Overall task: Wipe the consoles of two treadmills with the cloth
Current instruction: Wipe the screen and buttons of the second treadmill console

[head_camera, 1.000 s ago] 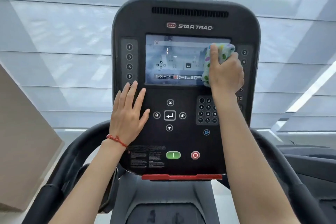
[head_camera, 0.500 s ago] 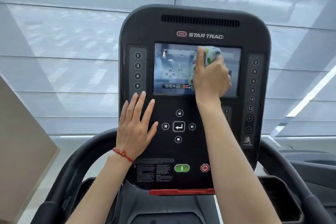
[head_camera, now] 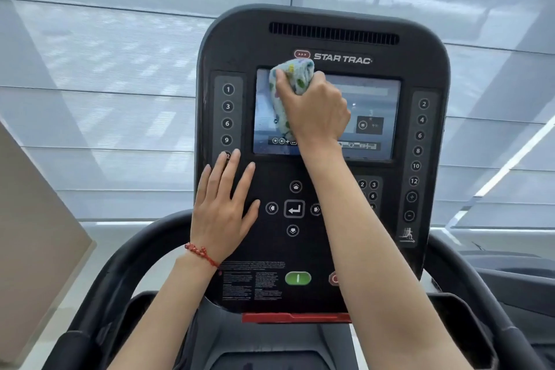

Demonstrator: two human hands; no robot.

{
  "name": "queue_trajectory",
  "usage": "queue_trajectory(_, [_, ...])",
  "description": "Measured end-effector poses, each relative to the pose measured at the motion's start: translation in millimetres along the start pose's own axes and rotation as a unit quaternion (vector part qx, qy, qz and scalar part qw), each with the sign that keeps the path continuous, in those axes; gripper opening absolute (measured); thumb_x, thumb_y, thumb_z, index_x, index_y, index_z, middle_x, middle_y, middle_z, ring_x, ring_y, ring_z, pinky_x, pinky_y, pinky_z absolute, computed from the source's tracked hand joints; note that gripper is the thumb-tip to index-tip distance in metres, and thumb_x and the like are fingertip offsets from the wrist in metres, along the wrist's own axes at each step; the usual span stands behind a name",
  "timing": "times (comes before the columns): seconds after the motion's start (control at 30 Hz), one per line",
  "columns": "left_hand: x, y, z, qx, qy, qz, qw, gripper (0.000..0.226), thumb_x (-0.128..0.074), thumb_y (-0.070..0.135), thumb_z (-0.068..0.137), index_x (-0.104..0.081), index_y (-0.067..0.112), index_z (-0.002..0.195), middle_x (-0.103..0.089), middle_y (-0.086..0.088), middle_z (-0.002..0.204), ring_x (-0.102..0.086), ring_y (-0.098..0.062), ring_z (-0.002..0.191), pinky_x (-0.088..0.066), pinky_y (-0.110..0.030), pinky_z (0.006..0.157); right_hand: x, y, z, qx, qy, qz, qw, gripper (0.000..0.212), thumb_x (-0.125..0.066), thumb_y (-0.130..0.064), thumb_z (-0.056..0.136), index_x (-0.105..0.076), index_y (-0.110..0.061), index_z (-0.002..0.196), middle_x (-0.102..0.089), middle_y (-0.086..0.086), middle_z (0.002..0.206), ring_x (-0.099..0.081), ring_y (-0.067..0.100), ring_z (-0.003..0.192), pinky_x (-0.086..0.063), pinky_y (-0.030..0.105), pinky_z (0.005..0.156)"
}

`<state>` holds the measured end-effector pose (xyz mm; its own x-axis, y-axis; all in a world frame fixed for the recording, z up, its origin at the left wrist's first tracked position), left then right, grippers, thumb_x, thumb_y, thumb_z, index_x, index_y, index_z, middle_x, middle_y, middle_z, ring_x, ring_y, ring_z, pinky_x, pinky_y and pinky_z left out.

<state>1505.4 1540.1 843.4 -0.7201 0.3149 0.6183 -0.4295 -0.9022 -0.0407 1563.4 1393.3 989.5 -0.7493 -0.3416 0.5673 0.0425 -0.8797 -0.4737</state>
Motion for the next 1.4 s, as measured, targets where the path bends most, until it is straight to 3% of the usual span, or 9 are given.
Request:
queue_trajectory(0.17, [-4,2,0,0.006,0.012,-0.002,1.000,0.051,-0.048,0.030,0.091,-0.046,0.006,0.136,-0.037,-0.021,0.144,-0.029,-0.036,0.136,-0.025,-0.051,0.111,23,49,14,-0.060,0.030,-0.007,0.998,0.057,-0.044,-0.068,0.082,-0.050,-0.012,0.073,-0.053,0.000,0.067,-0.053,0.020,0.060,-0.033,0.025,0.055])
queue_trajectory(0.33, [-5,0,-1,0.002,0.014,0.004,1.000,0.051,-0.047,0.031,0.091,-0.044,0.007,0.136,-0.037,-0.021,0.144,-0.030,-0.036,0.136,-0.025,-0.051,0.110,50,99,21,-0.143,0.089,-0.006,0.986,0.065,-0.045,-0.069,0.080,-0.061,-0.007,0.086,-0.064,0.007,0.082,-0.060,0.024,0.073,-0.035,0.025,0.062])
queue_trajectory(0.5, [-5,0,-1,0.000,0.011,0.008,1.000,0.051,-0.047,0.030,0.092,-0.044,0.007,0.137,-0.037,-0.021,0.144,-0.030,-0.036,0.136,-0.026,-0.052,0.110,39,83,13,-0.161,0.101,0.006,0.982,0.063,-0.046,-0.068,0.080,-0.062,-0.007,0.086,-0.068,0.009,0.084,-0.064,0.027,0.079,-0.035,0.027,0.064])
queue_trajectory(0.63, [-3,0,-1,0.001,0.007,0.008,1.000,0.051,-0.047,0.030,0.092,-0.044,0.007,0.137,-0.037,-0.021,0.144,-0.029,-0.036,0.136,-0.026,-0.052,0.110,13,42,-3,-0.101,0.063,0.045,0.992,0.058,-0.048,-0.065,0.082,-0.062,-0.009,0.078,-0.063,0.003,0.069,-0.056,0.018,0.058,-0.032,0.020,0.047])
queue_trajectory(0.73, [-1,0,-1,-0.004,0.007,0.007,1.000,0.050,-0.047,0.030,0.092,-0.044,0.007,0.136,-0.038,-0.022,0.144,-0.029,-0.035,0.136,-0.027,-0.052,0.109,-11,-3,-23,-0.023,0.035,0.047,0.998,0.058,-0.049,-0.064,0.082,-0.062,-0.008,0.078,-0.065,0.005,0.068,-0.062,0.023,0.059,-0.039,0.022,0.050])
queue_trajectory(0.93, [0,2,-2,0.005,-0.004,0.003,1.000,0.051,-0.047,0.029,0.092,-0.043,0.007,0.137,-0.038,-0.022,0.144,-0.028,-0.034,0.136,-0.024,-0.050,0.111,-17,-15,-36,0.040,0.089,0.018,0.995,0.056,-0.060,-0.060,0.075,-0.056,-0.005,0.061,-0.063,0.010,0.054,-0.059,0.028,0.043,-0.028,0.022,0.045])
queue_trajectory(1.07, [2,1,-2,0.002,-0.012,-0.002,1.000,0.050,-0.047,0.029,0.091,-0.046,0.006,0.136,-0.038,-0.021,0.144,-0.029,-0.033,0.136,-0.025,-0.050,0.111,-5,17,-30,0.031,0.052,-0.003,0.998,0.060,-0.052,-0.065,0.079,-0.056,-0.007,0.067,-0.063,0.009,0.063,-0.055,0.024,0.051,-0.030,0.024,0.051])
queue_trajectory(1.2, [0,1,-2,0.002,-0.012,-0.002,1.000,0.051,-0.047,0.029,0.091,-0.045,0.006,0.137,-0.036,-0.021,0.145,-0.027,-0.034,0.137,-0.024,-0.050,0.111,20,71,-19,-0.041,0.069,-0.021,0.997,0.062,-0.050,-0.067,0.079,-0.056,-0.006,0.072,-0.053,0.003,0.064,-0.048,0.020,0.057,-0.031,0.026,0.057])
queue_trajectory(1.4, [-3,1,-3,0.006,-0.007,-0.008,1.000,0.052,-0.047,0.028,0.090,-0.042,0.006,0.137,-0.035,-0.021,0.145,-0.026,-0.034,0.137,-0.023,-0.051,0.112,52,129,-8,-0.134,0.111,-0.026,0.984,0.062,-0.049,-0.067,0.079,-0.060,-0.006,0.084,-0.068,0.013,0.086,-0.063,0.030,0.079,-0.034,0.028,0.064])
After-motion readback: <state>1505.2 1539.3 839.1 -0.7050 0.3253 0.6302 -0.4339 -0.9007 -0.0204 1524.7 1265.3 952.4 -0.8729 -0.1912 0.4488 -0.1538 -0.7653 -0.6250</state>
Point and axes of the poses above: each hand's wrist, its own z-axis towards the middle knuckle, its own x-axis out of the back of the hand, y = z × x, the point moved 2 cm from there along z, towards the middle knuckle
